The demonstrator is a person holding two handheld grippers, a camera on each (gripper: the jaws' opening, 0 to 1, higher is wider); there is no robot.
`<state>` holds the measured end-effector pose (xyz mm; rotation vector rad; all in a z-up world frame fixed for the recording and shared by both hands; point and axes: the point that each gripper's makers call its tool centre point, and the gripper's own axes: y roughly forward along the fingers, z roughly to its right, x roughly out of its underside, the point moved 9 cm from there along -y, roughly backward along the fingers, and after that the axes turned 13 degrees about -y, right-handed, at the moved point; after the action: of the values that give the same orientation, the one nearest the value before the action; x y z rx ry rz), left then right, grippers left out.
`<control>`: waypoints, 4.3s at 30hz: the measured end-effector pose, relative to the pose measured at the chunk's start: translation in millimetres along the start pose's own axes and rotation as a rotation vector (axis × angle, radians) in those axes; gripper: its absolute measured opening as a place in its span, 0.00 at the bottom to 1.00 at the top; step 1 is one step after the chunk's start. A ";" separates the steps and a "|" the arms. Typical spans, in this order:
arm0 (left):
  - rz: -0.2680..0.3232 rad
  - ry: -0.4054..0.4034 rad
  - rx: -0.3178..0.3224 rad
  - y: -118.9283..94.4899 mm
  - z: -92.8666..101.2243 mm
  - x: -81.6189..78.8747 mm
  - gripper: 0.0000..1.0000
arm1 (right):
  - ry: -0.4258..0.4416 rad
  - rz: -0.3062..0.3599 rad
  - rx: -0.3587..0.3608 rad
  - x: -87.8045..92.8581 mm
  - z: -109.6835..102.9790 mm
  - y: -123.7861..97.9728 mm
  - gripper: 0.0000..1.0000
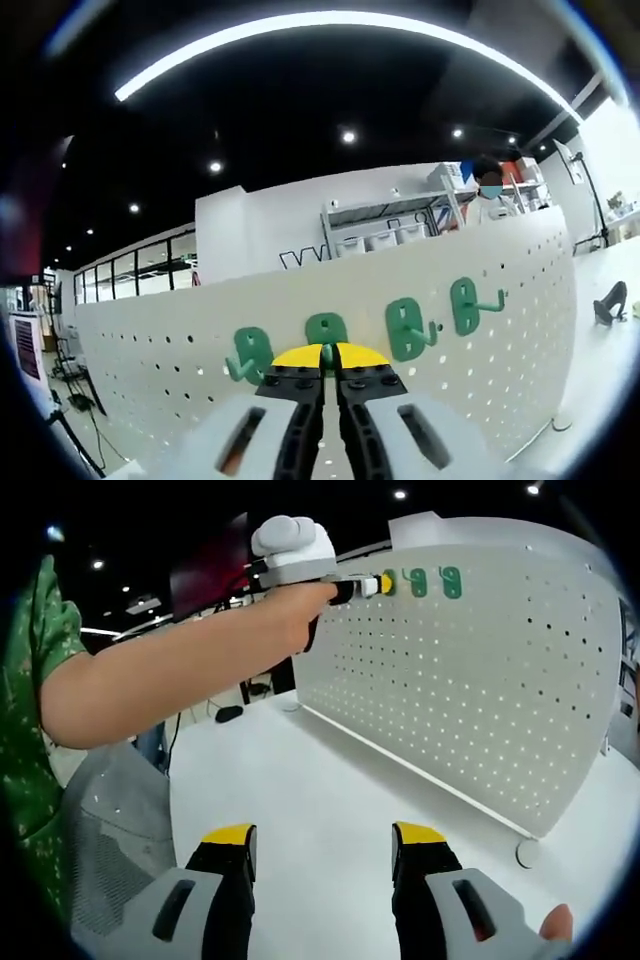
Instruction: Insert the hook assembly into the mounting plate slot until the hook locks in place.
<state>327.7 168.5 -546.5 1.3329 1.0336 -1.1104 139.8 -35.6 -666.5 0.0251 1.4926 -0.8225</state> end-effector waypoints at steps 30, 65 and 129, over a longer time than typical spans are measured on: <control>-0.004 -0.096 0.009 -1.8 0.2 2.7 0.16 | -0.002 0.002 0.010 -1.2 -0.5 -1.5 0.55; -0.092 -0.188 0.112 -34.8 0.3 4.9 0.41 | -0.015 0.023 0.055 -20.8 -28.0 -11.5 0.56; -0.272 -0.174 0.303 -258.8 -69.7 16.4 0.38 | 0.042 0.181 0.303 -54.0 -102.4 -28.0 0.56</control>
<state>81.4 252.9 -612.0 1.3255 0.9629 -1.6105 45.2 19.4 -619.5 0.3996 1.3699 -0.8977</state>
